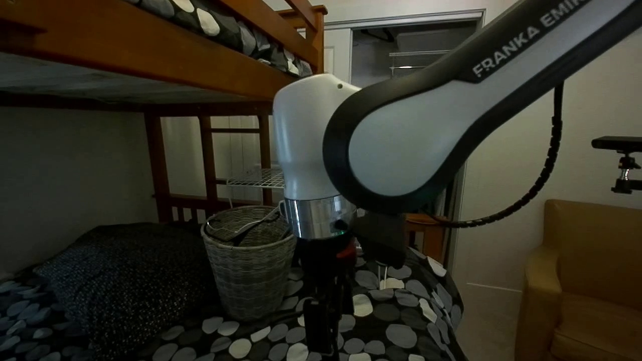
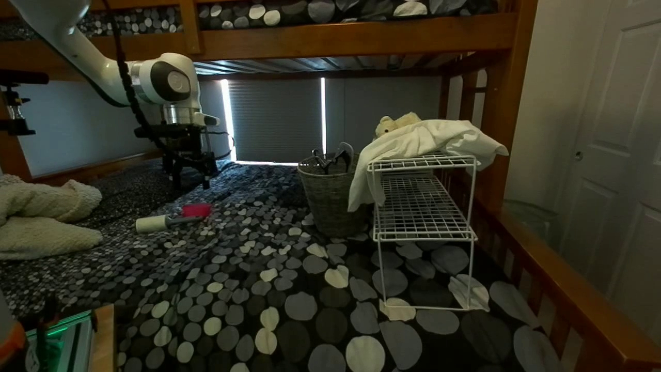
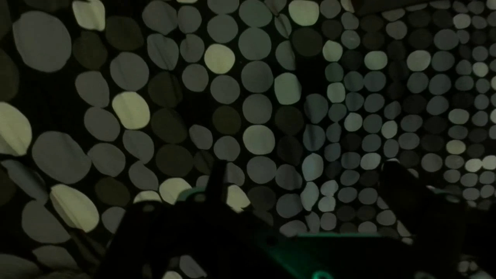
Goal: Put the lint roller in the basket.
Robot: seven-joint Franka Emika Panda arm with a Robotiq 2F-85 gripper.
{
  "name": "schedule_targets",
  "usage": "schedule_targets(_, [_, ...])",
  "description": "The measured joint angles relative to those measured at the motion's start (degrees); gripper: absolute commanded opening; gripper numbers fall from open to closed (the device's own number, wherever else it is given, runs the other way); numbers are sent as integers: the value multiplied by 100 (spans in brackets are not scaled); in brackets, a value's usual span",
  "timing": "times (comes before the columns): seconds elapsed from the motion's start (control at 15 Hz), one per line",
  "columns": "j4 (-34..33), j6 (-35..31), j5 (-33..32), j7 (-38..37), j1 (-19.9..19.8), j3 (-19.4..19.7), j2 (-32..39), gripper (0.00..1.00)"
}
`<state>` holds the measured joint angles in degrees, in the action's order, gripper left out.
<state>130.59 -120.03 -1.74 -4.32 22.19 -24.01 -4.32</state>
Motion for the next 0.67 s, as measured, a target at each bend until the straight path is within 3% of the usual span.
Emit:
schedule_targets(0.33, [-906, -8, -607, -2013, 74, 6, 1324, 100])
schedule_targets(0.67, [-2508, 94, -677, -3909, 776, 336, 3026, 100])
